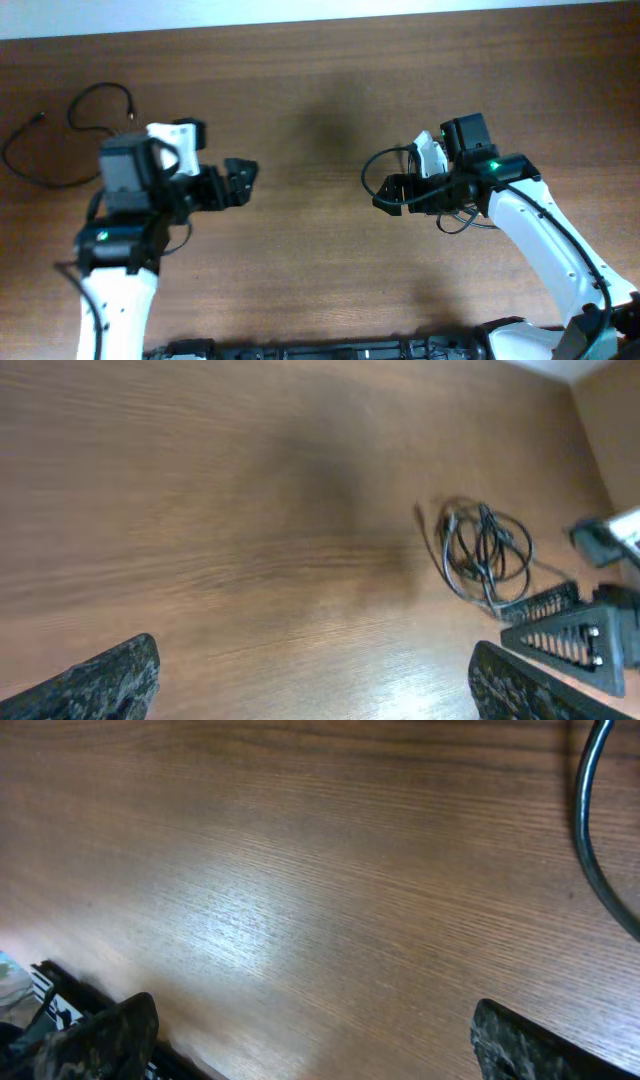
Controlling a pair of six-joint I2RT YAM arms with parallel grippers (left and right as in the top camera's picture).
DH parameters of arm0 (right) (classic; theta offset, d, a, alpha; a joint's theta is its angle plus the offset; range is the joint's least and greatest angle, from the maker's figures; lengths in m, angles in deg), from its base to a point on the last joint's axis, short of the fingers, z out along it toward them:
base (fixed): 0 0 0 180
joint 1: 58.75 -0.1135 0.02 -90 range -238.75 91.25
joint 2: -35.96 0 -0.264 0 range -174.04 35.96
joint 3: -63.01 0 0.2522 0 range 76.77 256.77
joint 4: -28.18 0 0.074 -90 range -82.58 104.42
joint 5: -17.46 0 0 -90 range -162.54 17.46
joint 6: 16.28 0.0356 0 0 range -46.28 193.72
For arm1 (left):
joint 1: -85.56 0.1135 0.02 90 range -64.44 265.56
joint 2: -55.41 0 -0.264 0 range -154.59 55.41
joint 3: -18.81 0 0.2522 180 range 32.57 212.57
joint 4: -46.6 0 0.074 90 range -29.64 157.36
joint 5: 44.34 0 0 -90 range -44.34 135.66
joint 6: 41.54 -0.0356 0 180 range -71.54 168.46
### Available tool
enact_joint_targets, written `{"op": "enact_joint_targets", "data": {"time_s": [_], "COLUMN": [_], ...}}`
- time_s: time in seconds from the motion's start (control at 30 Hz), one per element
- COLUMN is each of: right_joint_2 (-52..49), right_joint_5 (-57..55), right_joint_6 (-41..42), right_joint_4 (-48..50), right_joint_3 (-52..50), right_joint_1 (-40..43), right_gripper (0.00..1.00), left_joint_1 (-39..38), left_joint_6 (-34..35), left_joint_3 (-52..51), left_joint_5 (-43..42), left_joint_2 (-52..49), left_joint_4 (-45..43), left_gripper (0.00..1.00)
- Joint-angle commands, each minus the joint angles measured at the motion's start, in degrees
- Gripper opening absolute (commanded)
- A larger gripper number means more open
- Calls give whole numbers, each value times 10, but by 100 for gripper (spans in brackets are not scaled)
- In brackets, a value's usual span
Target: Untangle cables
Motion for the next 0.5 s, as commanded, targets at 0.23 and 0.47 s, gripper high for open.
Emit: {"op": "enact_joint_targets", "data": {"time_s": [0.23, 0.47], "right_joint_2": [-3, -3], "right_joint_5": [-5, -6], "right_joint_6": [-6, -6], "right_joint_4": [1, 1], "right_joint_3": [1, 1], "right_joint_1": [-4, -4], "right_gripper": [99, 99], "left_joint_1": [-82, -82], "left_joint_6": [-12, -11], "left_joint_3": [-2, -2], "left_joint_5": [105, 103], "left_joint_2": [-156, -162], "left_joint_4": [-35, -45], "left_gripper": [99, 99]}}
